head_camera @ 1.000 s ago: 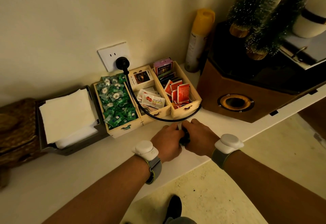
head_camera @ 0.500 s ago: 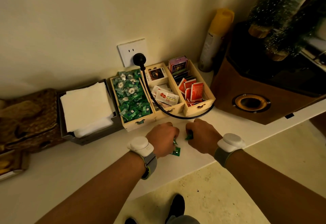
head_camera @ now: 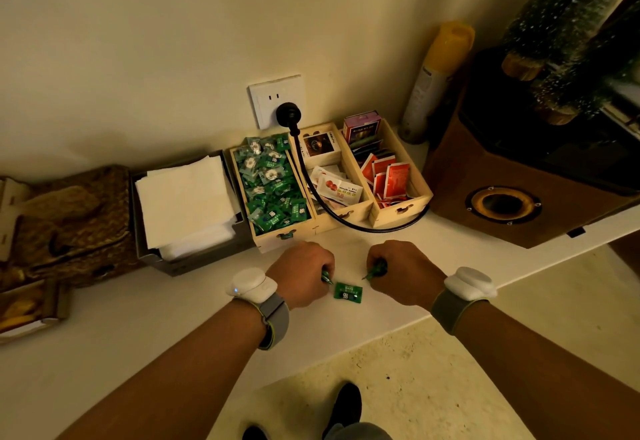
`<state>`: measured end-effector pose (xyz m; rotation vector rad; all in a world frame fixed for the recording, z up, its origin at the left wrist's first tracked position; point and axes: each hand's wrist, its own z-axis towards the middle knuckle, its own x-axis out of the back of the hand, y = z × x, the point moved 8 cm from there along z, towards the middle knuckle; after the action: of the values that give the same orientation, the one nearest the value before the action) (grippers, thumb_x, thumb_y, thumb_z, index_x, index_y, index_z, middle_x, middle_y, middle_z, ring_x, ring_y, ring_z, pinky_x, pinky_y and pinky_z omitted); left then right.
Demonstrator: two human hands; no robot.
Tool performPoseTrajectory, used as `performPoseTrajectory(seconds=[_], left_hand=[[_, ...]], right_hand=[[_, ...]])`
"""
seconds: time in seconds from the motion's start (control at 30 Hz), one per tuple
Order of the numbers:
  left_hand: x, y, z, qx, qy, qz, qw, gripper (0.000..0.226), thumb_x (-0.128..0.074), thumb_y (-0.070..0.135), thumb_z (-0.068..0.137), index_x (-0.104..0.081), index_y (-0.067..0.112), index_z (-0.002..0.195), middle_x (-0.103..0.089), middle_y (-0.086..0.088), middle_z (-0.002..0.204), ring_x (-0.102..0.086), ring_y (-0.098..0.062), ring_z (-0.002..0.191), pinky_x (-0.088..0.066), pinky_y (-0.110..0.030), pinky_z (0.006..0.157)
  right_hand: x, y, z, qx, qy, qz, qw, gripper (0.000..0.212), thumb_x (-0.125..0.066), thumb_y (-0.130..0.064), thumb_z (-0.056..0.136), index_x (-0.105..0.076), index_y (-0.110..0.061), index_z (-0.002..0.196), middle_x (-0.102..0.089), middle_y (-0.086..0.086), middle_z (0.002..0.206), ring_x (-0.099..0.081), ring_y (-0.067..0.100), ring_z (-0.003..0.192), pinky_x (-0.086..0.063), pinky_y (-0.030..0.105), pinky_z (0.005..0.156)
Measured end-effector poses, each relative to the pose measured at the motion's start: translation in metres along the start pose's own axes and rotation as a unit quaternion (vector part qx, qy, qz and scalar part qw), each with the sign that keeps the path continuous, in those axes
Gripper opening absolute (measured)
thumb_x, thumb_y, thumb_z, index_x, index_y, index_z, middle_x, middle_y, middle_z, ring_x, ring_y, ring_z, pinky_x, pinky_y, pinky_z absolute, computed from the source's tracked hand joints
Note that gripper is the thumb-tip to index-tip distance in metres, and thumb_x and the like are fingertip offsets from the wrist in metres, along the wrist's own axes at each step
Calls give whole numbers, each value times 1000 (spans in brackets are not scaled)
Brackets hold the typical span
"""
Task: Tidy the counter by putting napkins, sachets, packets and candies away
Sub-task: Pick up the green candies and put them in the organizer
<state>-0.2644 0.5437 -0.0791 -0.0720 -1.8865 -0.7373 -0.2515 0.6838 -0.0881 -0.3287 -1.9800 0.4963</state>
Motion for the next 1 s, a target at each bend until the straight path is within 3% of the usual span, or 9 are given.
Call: performPoseTrajectory(seconds=[0.23,0.4,0.77,1.0], left_hand=[[-2,-5,-11,2,-11,-10,1000,15,-64,10,72,-70,17,84,-64,-6,93,-54,-24,87,-35,-26,66],[-3,-9,-17,3,-18,-4,1000,14,-63,9,72,-69,16,83,-62,-6,93,-54,-26,88,-45,-33,70],[-1,-23,-35,-8,-21,39,999,16,-59,11,77,-69,15,89,-61,-7,100,-55,-26,94,-38,-28,70],[4,-36,-44,16,-34,34,999,9,-61,9,74,-65,13,81,-61,-8,95,-47,-22,85,-31,-26,67]], right_hand=[[-5,-21,-2,19,-4,9,1000,21,-70,-15,78,-64,-19,98,-59,2,102,-52,15,89,-48,26,77],[-9,-32,-2,21,-1,9,1000,20,-71,-15,77,-65,-21,95,-57,1,101,-51,15,88,-47,25,74],[-34,-50,-3,47,-39,-58,996,22,-69,-15,79,-63,-18,100,-54,4,105,-51,17,89,-48,24,76],[-42,-60,2,57,-46,-100,992,19,-64,-10,82,-60,-16,99,-59,6,101,-48,15,83,-36,19,66]])
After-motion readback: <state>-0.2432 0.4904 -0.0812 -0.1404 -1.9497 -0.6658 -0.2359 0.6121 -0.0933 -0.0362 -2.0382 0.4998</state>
